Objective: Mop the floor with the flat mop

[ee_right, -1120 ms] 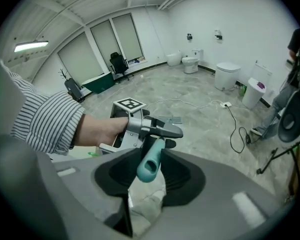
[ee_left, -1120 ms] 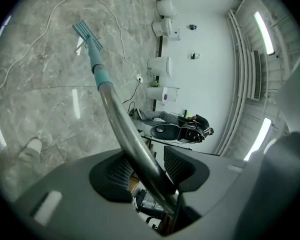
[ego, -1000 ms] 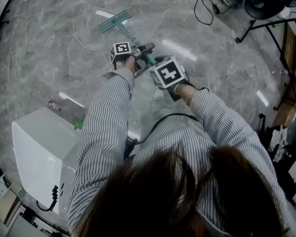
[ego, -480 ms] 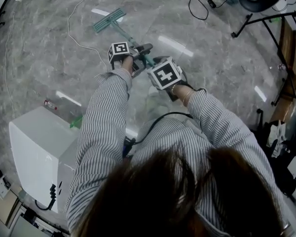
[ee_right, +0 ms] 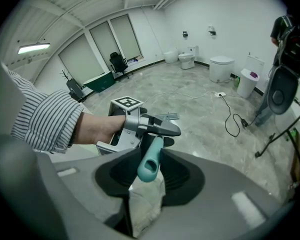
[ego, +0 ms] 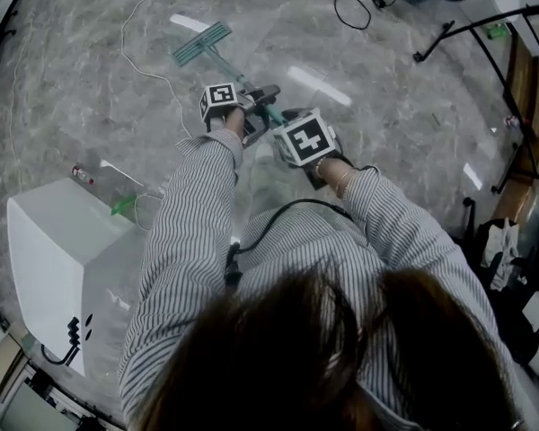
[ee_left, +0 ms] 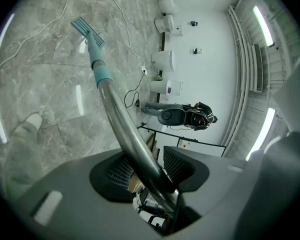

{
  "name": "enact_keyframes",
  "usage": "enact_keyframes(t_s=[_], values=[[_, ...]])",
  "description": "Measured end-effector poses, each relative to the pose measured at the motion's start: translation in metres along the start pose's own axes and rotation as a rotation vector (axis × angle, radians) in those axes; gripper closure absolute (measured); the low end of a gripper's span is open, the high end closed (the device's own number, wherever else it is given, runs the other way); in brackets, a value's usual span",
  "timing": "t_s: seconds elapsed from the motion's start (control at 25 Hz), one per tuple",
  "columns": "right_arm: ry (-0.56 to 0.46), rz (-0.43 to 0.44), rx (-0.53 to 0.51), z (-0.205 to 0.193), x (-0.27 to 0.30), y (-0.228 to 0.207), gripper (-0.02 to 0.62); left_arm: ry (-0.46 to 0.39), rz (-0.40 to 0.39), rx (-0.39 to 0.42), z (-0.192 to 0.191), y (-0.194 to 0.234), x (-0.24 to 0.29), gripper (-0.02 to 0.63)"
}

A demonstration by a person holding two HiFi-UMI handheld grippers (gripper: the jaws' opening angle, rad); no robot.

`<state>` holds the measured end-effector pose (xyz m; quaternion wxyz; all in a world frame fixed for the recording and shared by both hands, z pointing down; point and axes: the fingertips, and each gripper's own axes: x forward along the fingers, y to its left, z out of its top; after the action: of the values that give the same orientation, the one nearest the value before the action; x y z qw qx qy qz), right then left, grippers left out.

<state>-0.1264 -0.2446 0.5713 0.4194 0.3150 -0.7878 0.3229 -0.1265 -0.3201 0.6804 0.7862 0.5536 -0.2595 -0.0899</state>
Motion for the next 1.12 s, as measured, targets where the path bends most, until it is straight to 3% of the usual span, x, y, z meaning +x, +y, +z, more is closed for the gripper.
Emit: enact_keyframes(t_s=[0.36, 0.56, 0.76, 0.96, 1.12], values=[[0.008, -0.007, -0.006, -0.162, -0.075, -0.022, 0.476, -0.039, -0.035, 0.008, -0.163, 0.036, 0.051, 0.433], [-0.002, -0.005, 0.012, -0.247, -0.116, -0.02, 0.476, -0.12, -0.146, -0.082, -0.25, 0.056, 0.066, 0.451], [-0.013, 0.011, 0.016, -0.315, -0.151, -0.005, 0.476, -0.139, -0.177, -0.095, -0.326, 0.069, 0.067, 0.456], [-0.005, 0.026, 0.03, -0.375, -0.201, 0.01, 0.474, -0.109, -0.182, -0.131, -0.409, 0.073, 0.067, 0.457], [-0.014, 0.029, 0.083, -0.414, -0.239, 0.013, 0.475, 0.0, -0.135, -0.131, -0.471, 0.072, 0.074, 0.457]])
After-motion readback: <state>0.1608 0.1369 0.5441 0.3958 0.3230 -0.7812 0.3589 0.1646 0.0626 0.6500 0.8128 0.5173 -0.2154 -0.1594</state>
